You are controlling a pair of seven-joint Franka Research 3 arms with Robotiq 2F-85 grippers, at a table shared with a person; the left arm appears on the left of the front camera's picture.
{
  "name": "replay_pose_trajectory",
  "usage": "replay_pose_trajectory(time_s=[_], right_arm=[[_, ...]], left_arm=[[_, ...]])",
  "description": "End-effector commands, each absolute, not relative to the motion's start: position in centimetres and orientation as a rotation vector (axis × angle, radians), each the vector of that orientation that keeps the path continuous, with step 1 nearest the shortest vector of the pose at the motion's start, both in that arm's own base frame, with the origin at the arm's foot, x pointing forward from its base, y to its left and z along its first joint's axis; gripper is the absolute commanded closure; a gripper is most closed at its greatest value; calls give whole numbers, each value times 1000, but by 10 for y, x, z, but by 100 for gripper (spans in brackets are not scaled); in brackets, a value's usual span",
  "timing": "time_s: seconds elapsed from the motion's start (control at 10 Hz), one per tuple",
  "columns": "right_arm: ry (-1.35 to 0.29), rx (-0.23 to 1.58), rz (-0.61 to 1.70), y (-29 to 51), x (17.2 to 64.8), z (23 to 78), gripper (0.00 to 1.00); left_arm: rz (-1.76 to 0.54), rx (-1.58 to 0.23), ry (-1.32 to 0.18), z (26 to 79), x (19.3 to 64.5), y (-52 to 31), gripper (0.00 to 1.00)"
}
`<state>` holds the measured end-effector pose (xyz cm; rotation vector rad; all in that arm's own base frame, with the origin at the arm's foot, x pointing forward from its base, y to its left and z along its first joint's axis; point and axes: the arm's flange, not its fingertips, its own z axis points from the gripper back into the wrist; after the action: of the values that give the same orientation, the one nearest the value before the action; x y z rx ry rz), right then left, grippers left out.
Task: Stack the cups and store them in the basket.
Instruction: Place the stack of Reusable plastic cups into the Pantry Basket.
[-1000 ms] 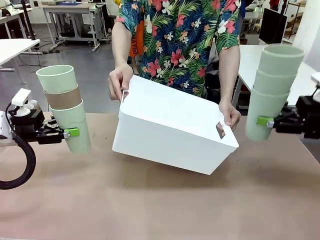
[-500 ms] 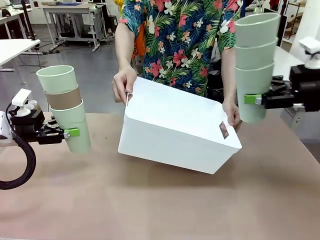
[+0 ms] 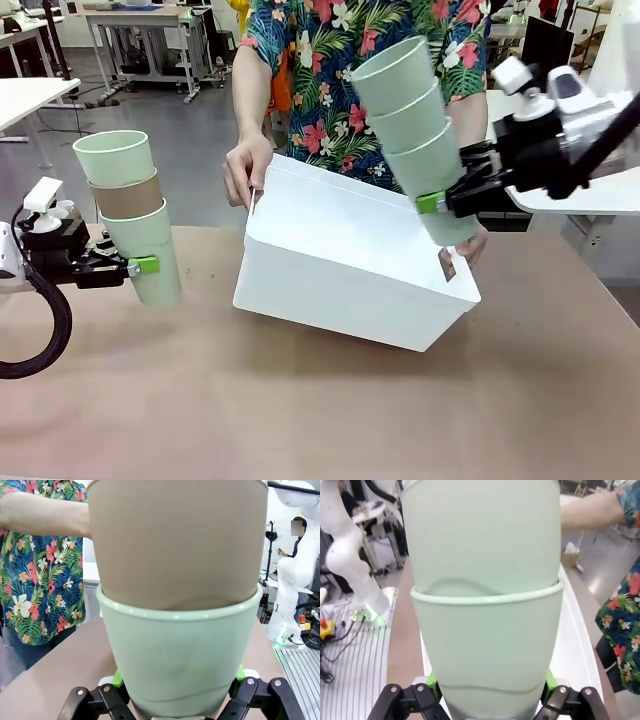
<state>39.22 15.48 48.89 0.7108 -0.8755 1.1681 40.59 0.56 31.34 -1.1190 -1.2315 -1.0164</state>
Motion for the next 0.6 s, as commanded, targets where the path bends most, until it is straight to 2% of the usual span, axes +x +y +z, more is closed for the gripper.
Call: replay_pose_trajectory(time_s=[0.0, 0.5], right_arm=[[-801, 632, 1162, 175, 403, 492, 15], [-670, 477, 1185, 235, 433, 445, 15]], left_arm=[[-1022, -1119, -1242, 318, 406, 5, 13], [-1022, -1119, -1242, 318, 406, 5, 13]])
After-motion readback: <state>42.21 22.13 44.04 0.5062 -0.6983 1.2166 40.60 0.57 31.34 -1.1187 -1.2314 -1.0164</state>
